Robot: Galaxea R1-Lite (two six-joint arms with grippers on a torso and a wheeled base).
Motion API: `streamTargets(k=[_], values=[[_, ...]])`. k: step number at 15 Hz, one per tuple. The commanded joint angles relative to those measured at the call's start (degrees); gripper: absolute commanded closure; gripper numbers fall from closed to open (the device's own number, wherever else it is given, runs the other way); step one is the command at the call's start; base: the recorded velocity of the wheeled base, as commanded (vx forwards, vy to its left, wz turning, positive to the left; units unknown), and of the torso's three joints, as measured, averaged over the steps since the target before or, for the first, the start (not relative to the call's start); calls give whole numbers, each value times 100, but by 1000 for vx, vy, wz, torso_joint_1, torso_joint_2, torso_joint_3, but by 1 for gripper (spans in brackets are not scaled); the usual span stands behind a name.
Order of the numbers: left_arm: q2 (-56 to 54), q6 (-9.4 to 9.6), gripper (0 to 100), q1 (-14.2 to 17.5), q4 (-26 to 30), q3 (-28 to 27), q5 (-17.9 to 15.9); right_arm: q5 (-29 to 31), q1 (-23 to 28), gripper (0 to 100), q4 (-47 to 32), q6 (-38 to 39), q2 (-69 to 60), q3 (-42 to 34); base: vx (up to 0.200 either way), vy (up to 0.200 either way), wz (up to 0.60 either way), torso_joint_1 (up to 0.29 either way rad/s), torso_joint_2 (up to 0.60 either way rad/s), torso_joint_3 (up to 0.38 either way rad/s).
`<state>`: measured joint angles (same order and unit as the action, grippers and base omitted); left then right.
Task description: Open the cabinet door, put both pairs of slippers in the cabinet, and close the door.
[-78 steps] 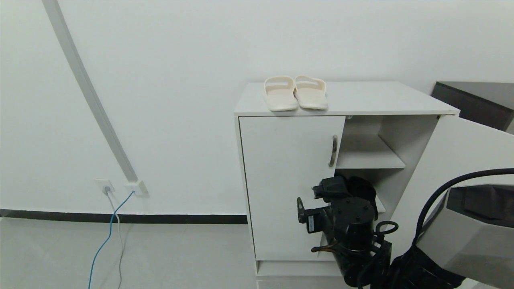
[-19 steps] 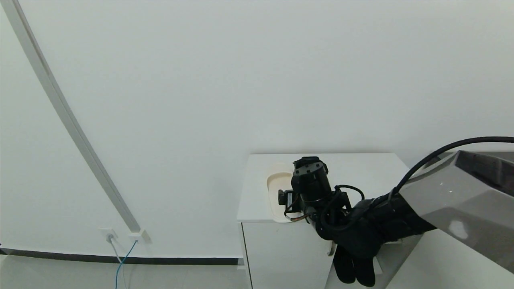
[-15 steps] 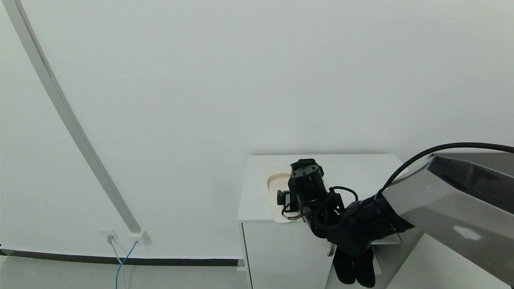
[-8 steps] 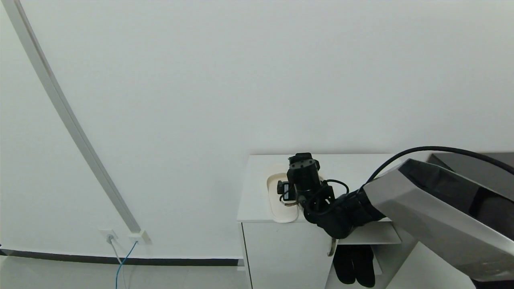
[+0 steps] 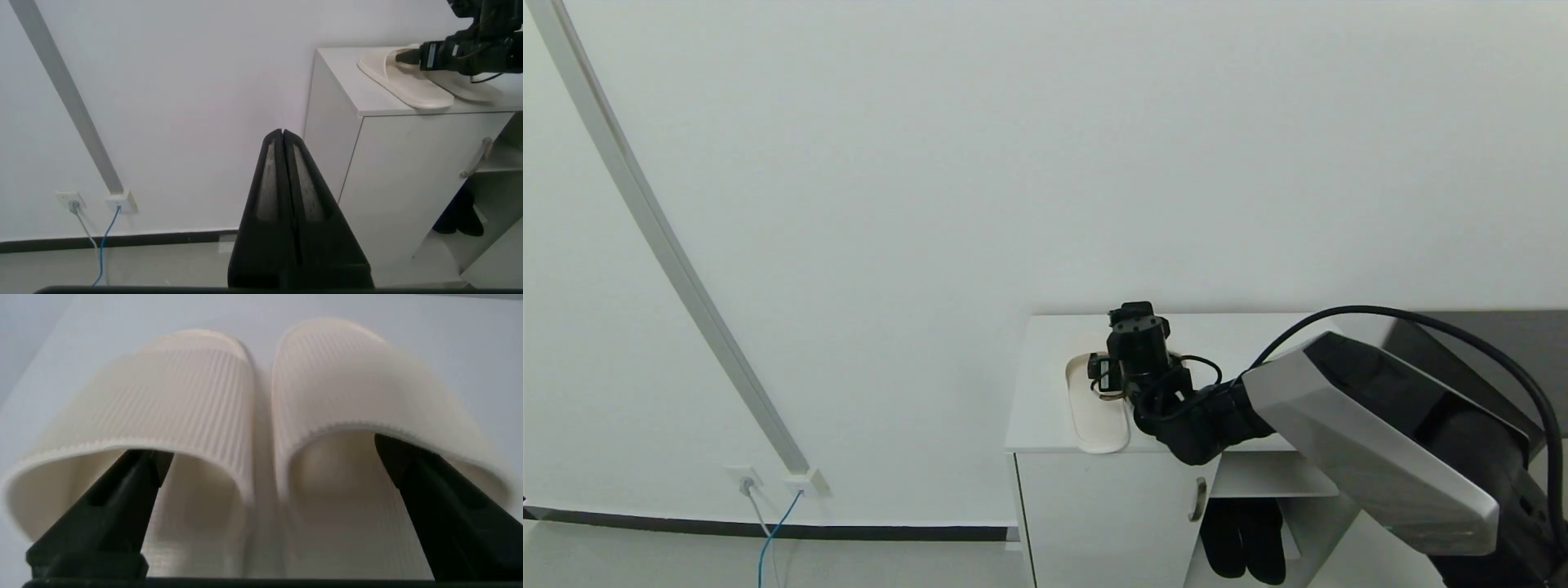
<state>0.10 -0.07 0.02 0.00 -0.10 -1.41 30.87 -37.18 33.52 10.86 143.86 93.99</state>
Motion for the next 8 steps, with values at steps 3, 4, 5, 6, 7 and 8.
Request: streamTargets(k=[3, 4, 5, 6, 7, 8], values=[[-1, -1, 100, -2, 0, 1, 1, -10, 53, 100, 5, -5, 169, 137, 0, 0, 0, 0, 0, 0], [-10, -10, 100, -2, 0, 1, 1, -10, 53, 100, 5, -5, 160, 137, 0, 0, 0, 0, 0, 0], [-1, -10, 100, -2, 0, 1, 1, -10, 53, 100, 5, -5, 151, 128, 0, 0, 0, 0, 0, 0], [-10, -10, 100, -2, 0, 1, 1, -10, 53, 100, 5, 4, 142, 111, 0, 0, 0, 0, 0, 0], [-10, -1, 100, -2, 0, 1, 1, -2, 53, 100, 5, 4, 116, 93, 0, 0, 0, 0, 0, 0], [-10, -10, 100, -2, 0, 1, 1, -2, 53, 100, 23, 12, 46, 32, 0, 0, 0, 0, 0, 0]])
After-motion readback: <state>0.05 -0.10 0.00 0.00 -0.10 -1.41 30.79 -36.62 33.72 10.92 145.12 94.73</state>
